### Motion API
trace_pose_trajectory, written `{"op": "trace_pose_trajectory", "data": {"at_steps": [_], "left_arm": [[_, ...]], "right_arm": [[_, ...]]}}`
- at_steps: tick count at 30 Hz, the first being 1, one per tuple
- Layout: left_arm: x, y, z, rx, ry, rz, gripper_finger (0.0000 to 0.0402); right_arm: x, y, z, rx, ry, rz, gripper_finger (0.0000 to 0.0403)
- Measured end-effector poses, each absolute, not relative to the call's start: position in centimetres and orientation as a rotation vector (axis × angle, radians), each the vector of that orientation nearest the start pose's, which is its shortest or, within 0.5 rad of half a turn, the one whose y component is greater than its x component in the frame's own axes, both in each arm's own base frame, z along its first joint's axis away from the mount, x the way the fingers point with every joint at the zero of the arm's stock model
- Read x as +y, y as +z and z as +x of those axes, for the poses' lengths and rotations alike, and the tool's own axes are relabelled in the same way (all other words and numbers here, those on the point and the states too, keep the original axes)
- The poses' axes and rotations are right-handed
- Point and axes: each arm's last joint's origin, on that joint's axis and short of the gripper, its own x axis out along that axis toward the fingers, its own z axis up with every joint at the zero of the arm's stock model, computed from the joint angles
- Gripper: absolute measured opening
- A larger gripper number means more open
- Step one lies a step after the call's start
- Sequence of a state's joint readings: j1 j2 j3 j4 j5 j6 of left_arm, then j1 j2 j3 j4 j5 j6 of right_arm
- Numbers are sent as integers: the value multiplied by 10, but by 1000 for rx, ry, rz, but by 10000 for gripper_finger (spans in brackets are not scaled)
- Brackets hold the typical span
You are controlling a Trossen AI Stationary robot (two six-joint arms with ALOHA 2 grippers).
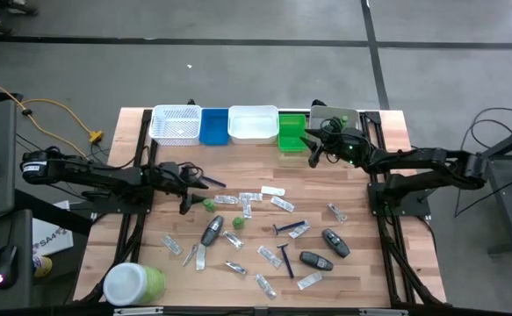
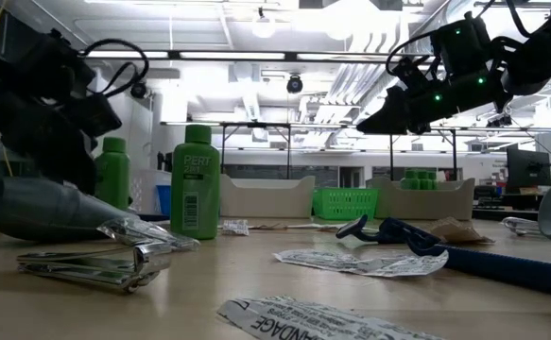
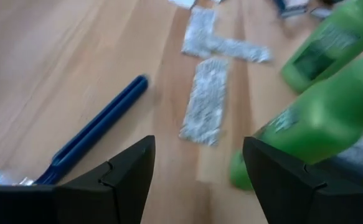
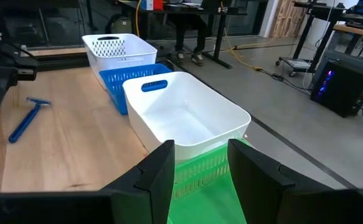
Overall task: Pick & Place Travel size toiletries
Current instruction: Put the shampoo into the gray bin
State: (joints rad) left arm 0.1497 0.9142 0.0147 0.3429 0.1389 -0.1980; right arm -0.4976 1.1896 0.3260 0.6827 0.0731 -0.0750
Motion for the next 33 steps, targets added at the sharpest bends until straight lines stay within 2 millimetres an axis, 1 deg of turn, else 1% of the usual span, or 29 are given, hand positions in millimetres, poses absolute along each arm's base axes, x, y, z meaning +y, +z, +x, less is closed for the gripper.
{"op": "trace_pose_trajectory", "data": {"at_steps": [4,9,13,18,23,33], "left_arm": [[18,101,135,619,150,-276,241],[18,98,133,653,162,-312,241],[17,100,134,665,127,-311,241],[16,106,137,751,64,-324,241],[15,107,136,832,34,-318,241],[14,109,138,793,-60,-178,241]], "right_arm": [[-108,184,194,200,-562,-33,142],[-108,184,194,200,-562,-31,142],[-108,184,194,200,-563,-32,142],[-108,184,194,200,-563,-32,142],[-107,184,194,199,-558,-31,142],[-107,184,194,198,-532,-29,142]]}}
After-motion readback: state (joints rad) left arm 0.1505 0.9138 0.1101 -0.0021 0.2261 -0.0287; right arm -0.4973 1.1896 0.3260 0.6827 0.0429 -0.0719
